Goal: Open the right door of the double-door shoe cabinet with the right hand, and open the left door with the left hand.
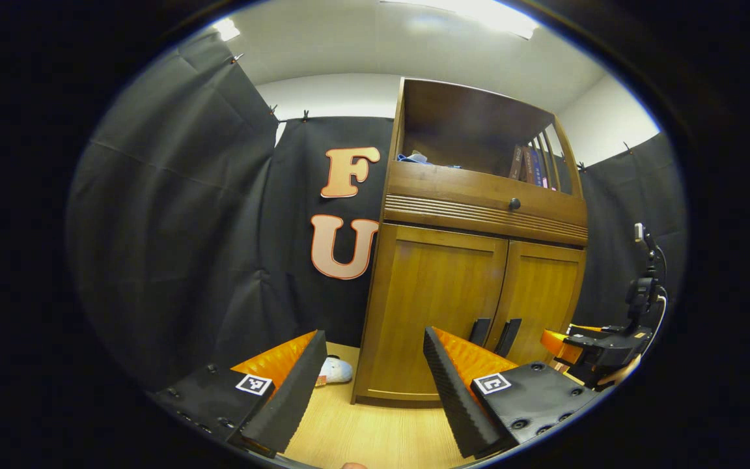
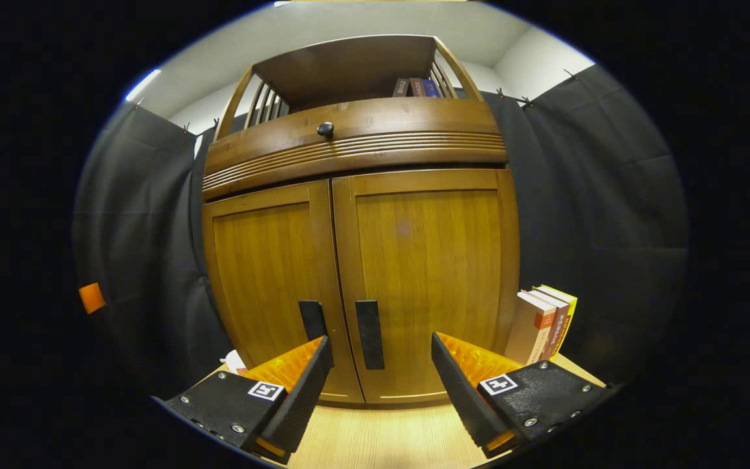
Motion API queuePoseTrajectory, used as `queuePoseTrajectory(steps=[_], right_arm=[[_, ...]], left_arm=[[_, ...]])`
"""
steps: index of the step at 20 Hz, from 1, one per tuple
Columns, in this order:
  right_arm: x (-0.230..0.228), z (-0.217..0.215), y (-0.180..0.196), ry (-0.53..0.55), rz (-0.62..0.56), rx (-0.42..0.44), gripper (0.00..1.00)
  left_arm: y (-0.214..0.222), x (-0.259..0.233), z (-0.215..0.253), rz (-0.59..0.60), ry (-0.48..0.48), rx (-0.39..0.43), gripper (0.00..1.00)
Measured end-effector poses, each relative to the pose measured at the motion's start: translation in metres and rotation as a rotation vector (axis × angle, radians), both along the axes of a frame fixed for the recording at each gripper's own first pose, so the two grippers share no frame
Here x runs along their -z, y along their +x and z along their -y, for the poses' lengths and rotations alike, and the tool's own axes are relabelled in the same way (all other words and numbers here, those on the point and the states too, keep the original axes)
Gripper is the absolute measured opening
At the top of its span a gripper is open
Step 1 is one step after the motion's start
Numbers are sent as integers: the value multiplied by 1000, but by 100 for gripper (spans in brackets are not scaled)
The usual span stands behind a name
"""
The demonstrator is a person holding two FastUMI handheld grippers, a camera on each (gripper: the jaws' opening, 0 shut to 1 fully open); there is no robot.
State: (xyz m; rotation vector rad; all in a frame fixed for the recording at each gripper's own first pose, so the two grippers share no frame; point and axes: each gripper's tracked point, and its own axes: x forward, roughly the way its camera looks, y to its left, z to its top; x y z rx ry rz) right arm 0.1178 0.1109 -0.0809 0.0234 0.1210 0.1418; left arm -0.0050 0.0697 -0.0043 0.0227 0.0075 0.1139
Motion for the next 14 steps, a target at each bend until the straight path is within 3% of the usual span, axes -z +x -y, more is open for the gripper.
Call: queuePoseTrajectory(steps=[1,2,3,4,14], right_arm=[[3,-2,10,-11,9,1,100],[9,-3,20,-27,3,8,100],[15,-5,29,-36,0,6,86],[19,-7,34,-38,1,2,94],[59,-25,96,-10,-85,-8,92]], left_arm=[[-1,0,-2,0,-3,-6,96],[-2,0,-4,-3,-6,-11,96],[-3,1,-7,-6,-7,-17,94],[-4,1,-10,-6,-5,-26,97],[-13,-5,-37,-3,33,-103,96]])
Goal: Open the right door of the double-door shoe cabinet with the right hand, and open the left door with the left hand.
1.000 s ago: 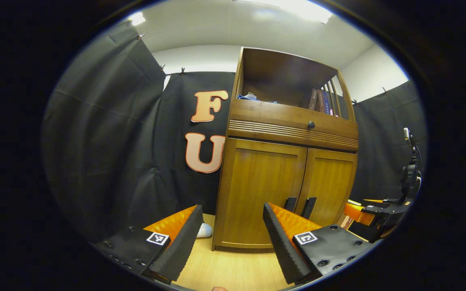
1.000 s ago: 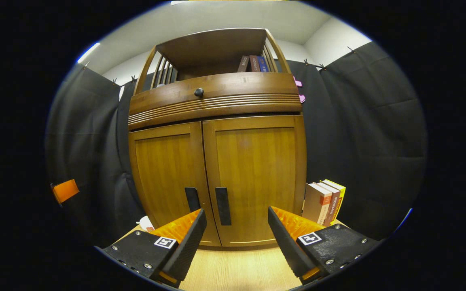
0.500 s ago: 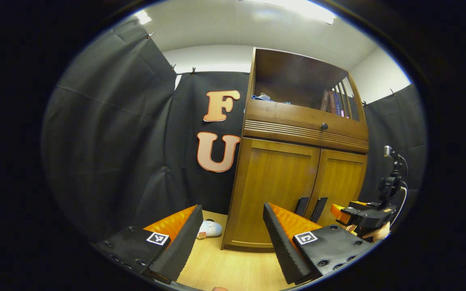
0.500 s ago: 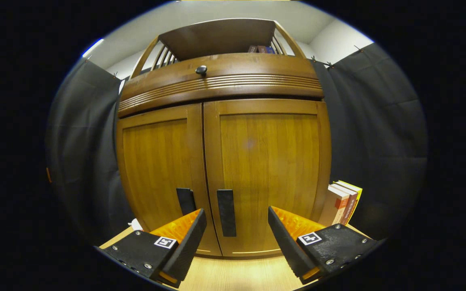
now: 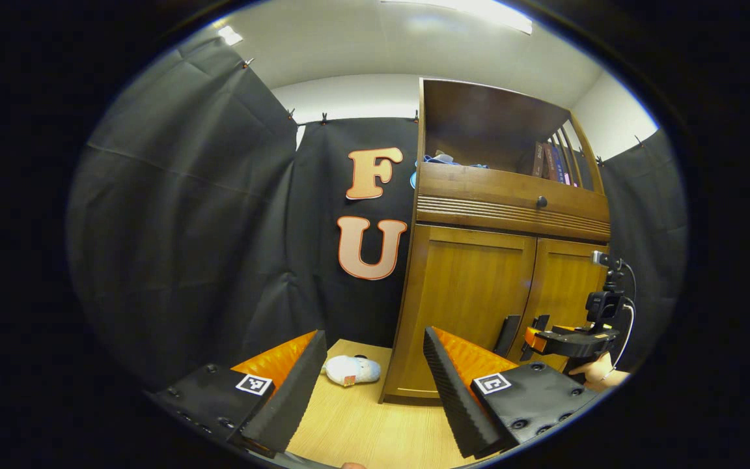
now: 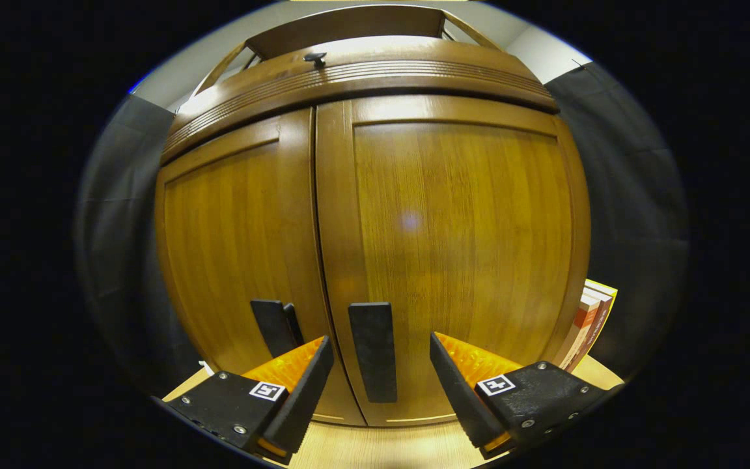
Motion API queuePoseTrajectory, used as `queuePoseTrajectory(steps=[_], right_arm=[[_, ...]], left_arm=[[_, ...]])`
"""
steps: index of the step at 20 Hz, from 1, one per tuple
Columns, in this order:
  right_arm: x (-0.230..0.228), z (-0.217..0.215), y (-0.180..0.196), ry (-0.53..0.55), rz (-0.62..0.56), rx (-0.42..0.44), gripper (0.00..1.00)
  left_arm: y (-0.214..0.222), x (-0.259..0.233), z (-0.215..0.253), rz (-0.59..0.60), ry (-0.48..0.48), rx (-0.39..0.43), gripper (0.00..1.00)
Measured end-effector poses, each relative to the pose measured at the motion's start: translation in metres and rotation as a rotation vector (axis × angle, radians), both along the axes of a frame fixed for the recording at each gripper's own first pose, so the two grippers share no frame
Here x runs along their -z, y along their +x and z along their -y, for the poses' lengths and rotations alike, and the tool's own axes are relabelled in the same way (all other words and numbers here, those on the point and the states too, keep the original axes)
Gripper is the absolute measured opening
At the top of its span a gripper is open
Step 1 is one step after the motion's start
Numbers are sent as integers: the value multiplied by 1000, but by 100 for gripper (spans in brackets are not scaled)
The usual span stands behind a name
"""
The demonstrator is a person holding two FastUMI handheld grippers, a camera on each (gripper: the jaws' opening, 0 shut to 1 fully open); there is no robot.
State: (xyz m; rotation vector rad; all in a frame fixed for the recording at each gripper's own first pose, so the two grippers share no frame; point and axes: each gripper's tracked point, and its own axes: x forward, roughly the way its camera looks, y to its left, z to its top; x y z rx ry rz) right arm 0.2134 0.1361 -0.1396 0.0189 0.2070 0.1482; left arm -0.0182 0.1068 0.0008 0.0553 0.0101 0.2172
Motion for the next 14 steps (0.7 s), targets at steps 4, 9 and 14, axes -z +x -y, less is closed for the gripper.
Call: queuePoseTrajectory(steps=[4,9,14], right_arm=[[14,-4,12,19,-23,-7,76],[24,-7,14,28,-27,-8,46],[26,-5,5,19,-32,-14,33]], left_arm=[[-9,0,-12,-4,25,-33,97],[-13,3,-13,-12,16,-32,94],[-18,6,-14,-16,8,-26,97]])
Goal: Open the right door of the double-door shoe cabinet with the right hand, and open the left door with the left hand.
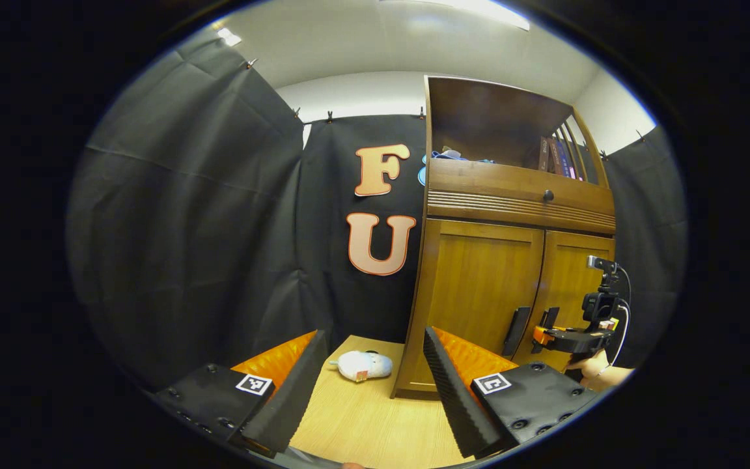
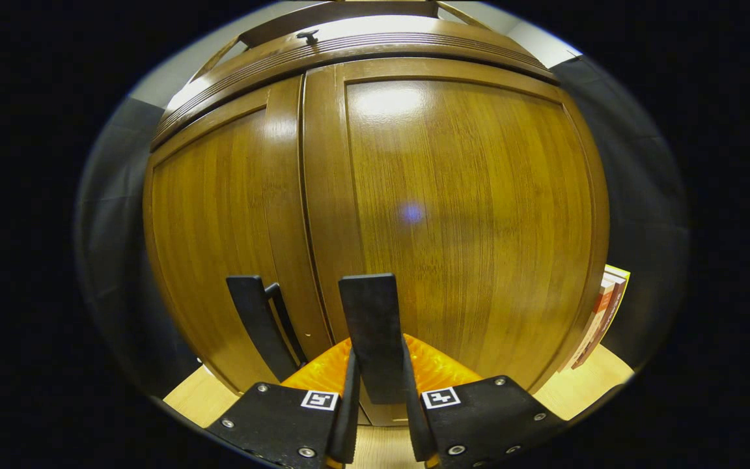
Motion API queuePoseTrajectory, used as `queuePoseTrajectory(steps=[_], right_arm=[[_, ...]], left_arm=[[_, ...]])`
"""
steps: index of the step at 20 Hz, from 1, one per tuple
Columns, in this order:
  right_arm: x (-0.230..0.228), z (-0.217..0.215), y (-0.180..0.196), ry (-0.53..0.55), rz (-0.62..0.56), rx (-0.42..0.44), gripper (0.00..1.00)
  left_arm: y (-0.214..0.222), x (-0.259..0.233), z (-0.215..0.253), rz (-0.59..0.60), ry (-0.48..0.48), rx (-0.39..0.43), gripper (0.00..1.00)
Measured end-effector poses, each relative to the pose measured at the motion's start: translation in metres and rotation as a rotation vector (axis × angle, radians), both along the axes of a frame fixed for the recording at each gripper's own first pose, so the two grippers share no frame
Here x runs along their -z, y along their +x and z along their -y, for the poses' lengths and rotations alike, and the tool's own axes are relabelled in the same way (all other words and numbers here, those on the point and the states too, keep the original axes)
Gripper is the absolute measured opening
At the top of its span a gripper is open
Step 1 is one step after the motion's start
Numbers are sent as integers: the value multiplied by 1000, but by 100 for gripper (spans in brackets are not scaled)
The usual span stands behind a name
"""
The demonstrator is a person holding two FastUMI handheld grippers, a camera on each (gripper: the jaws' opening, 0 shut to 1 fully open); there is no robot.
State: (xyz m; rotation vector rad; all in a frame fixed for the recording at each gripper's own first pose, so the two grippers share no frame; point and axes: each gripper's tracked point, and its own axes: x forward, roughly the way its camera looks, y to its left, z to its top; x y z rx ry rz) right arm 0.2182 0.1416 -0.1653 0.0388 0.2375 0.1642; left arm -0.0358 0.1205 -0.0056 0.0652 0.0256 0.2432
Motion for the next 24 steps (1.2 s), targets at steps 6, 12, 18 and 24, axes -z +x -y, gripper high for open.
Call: queuePoseTrajectory(steps=[6,12,18,24], right_arm=[[-5,11,-31,-3,17,-7,30],[-11,33,-72,1,18,-7,30],[-15,60,-107,2,16,12,30],[-21,90,-135,-21,9,36,25]], left_arm=[[-6,1,-6,2,-26,-9,97],[-13,0,-7,7,-30,-15,94],[-19,-1,2,6,-37,9,96],[-13,3,19,0,-47,49,94]])
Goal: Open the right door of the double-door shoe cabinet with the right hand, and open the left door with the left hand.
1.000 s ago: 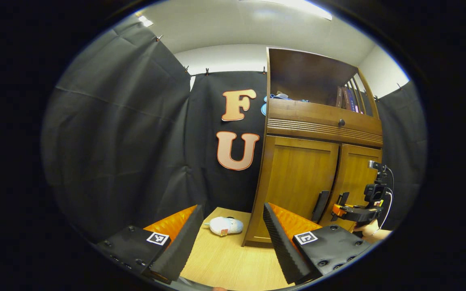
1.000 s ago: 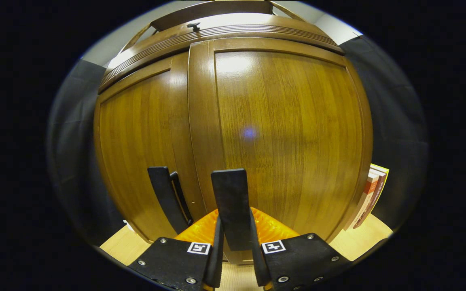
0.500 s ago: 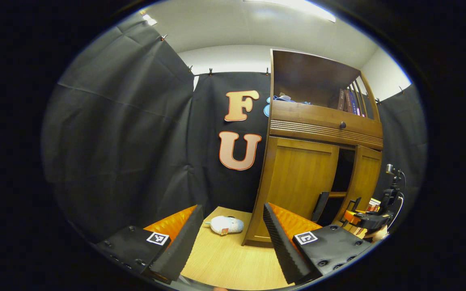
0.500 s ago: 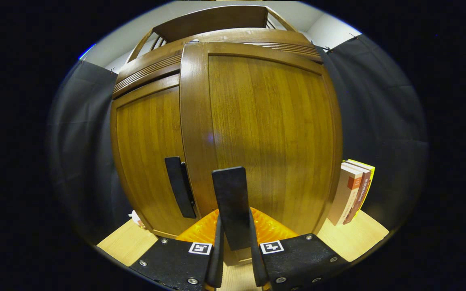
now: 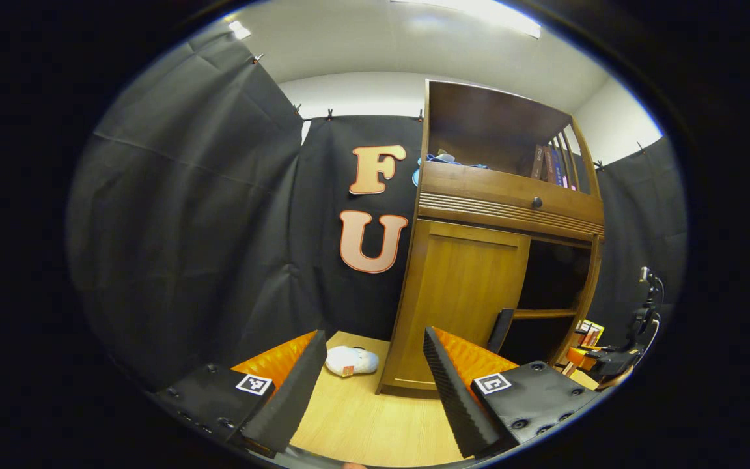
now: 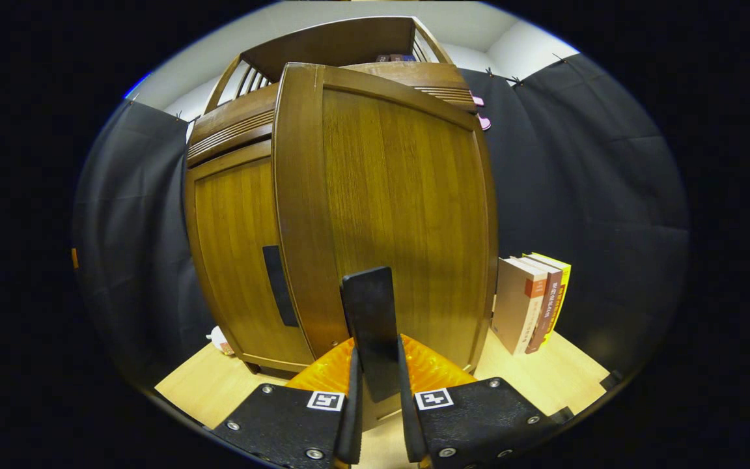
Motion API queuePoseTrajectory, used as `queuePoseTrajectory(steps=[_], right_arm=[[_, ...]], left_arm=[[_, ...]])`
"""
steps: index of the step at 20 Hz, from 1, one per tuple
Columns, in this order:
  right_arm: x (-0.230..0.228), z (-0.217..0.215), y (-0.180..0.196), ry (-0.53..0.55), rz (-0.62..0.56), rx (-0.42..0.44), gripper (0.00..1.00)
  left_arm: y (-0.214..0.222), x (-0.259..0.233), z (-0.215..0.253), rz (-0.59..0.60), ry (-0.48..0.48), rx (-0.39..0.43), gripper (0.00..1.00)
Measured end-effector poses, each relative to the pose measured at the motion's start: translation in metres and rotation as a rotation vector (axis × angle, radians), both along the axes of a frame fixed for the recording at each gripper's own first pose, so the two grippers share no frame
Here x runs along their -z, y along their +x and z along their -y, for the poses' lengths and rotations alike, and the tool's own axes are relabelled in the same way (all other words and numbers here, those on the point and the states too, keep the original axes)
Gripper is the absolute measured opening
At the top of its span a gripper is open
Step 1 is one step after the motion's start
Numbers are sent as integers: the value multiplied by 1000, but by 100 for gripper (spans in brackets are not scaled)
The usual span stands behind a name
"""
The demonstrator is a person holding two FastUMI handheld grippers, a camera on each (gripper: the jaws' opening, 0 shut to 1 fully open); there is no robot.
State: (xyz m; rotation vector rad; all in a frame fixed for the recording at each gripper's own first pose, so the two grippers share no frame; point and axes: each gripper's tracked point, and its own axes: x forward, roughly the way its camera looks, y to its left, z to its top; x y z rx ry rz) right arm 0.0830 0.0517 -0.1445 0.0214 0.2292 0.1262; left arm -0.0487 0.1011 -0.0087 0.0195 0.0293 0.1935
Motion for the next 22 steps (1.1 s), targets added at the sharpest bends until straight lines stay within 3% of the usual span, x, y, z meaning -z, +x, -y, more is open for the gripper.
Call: queuePoseTrajectory(steps=[13,22], right_arm=[[-9,89,-42,-32,-17,117,8],[-10,137,-51,-34,-40,54,7]], left_arm=[[21,9,51,-21,0,99,94],[34,3,95,3,21,104,94]])
